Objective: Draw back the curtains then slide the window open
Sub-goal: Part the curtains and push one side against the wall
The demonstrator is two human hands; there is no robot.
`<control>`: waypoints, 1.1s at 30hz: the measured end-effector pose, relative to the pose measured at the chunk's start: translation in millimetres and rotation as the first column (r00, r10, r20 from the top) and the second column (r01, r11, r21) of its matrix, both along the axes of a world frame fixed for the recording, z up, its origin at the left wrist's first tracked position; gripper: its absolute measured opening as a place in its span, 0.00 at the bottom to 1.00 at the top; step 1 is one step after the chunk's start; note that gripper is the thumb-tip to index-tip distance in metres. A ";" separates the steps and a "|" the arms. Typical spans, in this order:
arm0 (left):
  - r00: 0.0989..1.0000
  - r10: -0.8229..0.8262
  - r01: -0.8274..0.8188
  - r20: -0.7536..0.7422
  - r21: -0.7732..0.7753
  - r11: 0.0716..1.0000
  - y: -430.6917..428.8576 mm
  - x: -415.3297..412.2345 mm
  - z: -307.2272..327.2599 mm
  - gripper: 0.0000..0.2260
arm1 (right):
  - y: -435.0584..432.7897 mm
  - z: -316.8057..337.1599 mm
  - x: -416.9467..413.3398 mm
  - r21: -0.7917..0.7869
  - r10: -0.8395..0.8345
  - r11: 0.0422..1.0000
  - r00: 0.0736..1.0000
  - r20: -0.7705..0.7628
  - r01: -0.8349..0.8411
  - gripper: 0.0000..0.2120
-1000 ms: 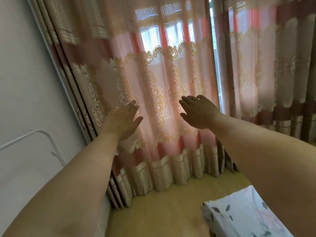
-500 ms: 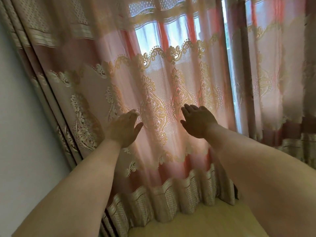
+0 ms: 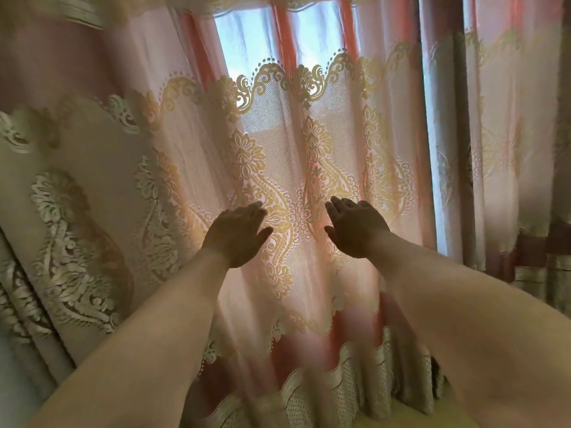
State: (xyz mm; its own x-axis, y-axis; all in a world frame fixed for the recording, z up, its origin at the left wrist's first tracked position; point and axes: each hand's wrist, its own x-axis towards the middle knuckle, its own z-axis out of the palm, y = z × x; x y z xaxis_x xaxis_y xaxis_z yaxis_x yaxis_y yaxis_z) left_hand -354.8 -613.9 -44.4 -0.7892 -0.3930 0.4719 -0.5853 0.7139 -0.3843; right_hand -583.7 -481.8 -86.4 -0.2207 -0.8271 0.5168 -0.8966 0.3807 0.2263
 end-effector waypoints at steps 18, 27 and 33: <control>0.948 -0.306 0.315 0.090 -0.112 0.942 -228.3 -199.9 7.2 0.22 | -211.6 -7.2 -160.8 -0.032 -0.363 0.905 0.812 0.458 0.423 0.32; 0.913 -0.126 0.315 0.388 -0.474 0.822 -304.9 -330.4 45.5 0.29 | -320.3 7.8 -279.6 -0.139 -0.291 0.864 0.706 0.646 0.484 0.35; 0.984 -0.133 0.175 0.117 -0.527 0.831 -362.6 -374.2 43.3 0.27 | -367.7 19.7 -352.2 -0.217 -0.184 0.796 0.567 0.803 0.565 0.43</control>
